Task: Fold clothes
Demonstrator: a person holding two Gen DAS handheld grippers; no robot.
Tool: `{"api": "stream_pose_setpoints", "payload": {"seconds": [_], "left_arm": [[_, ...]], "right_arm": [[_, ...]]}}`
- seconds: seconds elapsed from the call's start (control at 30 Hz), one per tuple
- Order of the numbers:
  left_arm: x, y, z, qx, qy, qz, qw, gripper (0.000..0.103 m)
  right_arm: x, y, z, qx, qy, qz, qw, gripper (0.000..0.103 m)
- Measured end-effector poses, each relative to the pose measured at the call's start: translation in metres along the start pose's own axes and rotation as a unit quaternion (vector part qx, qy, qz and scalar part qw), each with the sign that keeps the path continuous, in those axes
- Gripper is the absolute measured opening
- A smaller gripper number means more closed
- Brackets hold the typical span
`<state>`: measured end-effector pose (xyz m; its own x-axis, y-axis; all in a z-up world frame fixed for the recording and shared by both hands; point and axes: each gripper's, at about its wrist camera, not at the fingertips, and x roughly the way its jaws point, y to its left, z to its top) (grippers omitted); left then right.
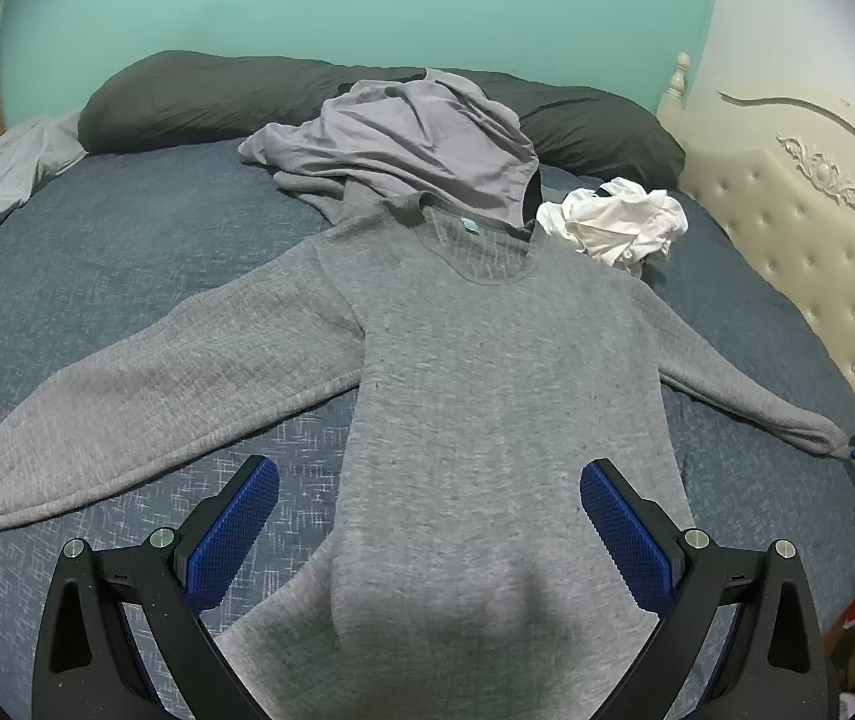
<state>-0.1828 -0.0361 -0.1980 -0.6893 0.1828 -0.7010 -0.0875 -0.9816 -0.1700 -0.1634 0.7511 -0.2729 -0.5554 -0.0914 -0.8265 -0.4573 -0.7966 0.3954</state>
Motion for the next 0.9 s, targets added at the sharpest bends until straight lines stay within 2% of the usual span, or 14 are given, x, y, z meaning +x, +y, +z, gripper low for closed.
{"api": "stream_pose_setpoints", "payload": {"seconds": [0.07, 0.13, 0.27, 0.37, 0.43, 0.47, 0.5, 0.57, 0.63, 0.83, 0.9], "left_arm": [[0.002, 0.001, 0.000, 0.000, 0.002, 0.000, 1.0000, 0.103], [0.004, 0.000, 0.000, -0.002, 0.003, -0.001, 1.0000, 0.103], [0.005, -0.002, -0.001, -0.005, 0.003, -0.004, 1.0000, 0.103], [0.002, -0.003, 0.000, -0.002, 0.001, -0.003, 1.0000, 0.103], [0.001, -0.004, 0.000, 0.000, 0.000, -0.002, 1.0000, 0.103], [0.001, -0.003, 0.001, -0.002, 0.001, -0.001, 1.0000, 0.103], [0.000, -0.001, 0.002, -0.004, 0.000, -0.001, 1.0000, 0.103], [-0.001, -0.001, 0.003, -0.005, -0.001, 0.000, 1.0000, 0.103], [-0.001, -0.001, 0.003, -0.002, -0.002, 0.000, 1.0000, 0.103], [0.001, 0.000, 0.002, -0.002, 0.001, 0.002, 1.0000, 0.103], [0.001, 0.000, 0.001, -0.005, 0.000, 0.001, 1.0000, 0.103]], "right_arm": [[-0.005, -0.009, -0.004, 0.020, -0.010, 0.021, 1.000, 0.031], [-0.007, -0.012, -0.010, 0.020, 0.001, 0.042, 0.999, 0.033], [-0.003, -0.016, -0.017, 0.062, 0.013, 0.092, 0.994, 0.051], [0.003, -0.021, -0.018, 0.099, 0.008, 0.116, 0.988, 0.051], [0.008, -0.018, -0.018, 0.100, 0.008, 0.121, 0.988, 0.051], [0.010, -0.014, -0.018, 0.091, 0.009, 0.116, 0.989, 0.046], [0.012, -0.010, -0.018, 0.083, 0.010, 0.109, 0.991, 0.033], [0.015, -0.004, -0.019, 0.073, 0.012, 0.090, 0.993, 0.017], [0.007, -0.003, -0.015, 0.074, -0.006, 0.094, 0.993, 0.004], [-0.044, 0.008, 0.011, 0.051, -0.115, 0.141, 0.982, 0.003], [-0.052, 0.013, 0.017, 0.036, -0.132, 0.141, 0.980, 0.003]]}}
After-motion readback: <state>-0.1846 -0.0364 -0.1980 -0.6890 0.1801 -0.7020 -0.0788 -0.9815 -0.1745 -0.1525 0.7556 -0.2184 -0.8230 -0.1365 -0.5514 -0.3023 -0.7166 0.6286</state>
